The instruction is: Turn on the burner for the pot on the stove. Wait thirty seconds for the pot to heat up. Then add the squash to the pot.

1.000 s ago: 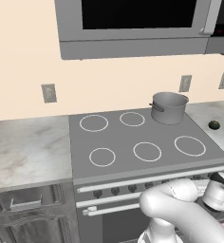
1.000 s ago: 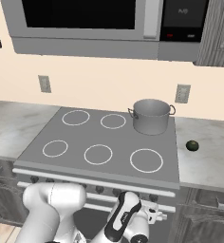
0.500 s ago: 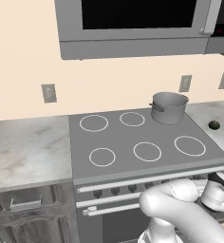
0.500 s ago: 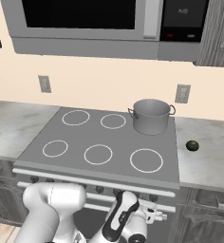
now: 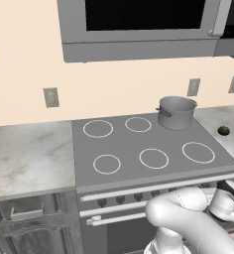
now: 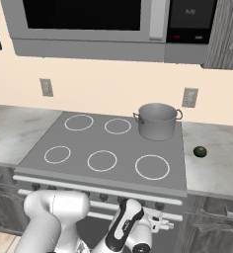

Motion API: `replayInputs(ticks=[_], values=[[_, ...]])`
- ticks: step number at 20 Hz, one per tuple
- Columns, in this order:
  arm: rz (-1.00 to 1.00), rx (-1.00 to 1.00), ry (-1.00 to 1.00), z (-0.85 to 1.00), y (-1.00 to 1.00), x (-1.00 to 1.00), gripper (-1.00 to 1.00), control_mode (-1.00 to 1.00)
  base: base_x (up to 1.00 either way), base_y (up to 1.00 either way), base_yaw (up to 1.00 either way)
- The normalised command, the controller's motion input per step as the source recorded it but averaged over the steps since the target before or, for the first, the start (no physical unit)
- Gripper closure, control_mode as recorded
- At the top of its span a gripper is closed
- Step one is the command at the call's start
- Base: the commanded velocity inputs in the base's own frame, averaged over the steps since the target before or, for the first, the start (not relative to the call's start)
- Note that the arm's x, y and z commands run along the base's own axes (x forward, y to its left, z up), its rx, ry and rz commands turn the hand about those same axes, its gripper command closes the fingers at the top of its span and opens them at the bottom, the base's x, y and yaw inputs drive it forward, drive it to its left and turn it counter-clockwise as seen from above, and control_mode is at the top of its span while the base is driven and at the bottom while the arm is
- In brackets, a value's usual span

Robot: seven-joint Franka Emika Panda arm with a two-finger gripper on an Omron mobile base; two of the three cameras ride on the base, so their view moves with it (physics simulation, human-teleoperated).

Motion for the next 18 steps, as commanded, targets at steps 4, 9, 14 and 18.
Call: replayInputs(ticks=[4, 9, 14, 18], values=[[0.0, 0.0, -0.01, 0.0, 0.0, 0.0, 1.0, -1.0, 0.0, 0.0, 0.0], [0.0, 0.0, -0.02, 0.0, 0.0, 0.0, 1.0, -1.0, 0.0, 0.0, 0.0], [0.0, -0.05, -0.04, -0.01, 0.0, 0.0, 1.0, -1.0, 0.0, 0.0, 0.0], [0.0, -0.15, -0.03, -0.05, 0.0, 0.0, 1.0, -1.0, 0.0, 0.0, 0.0]])
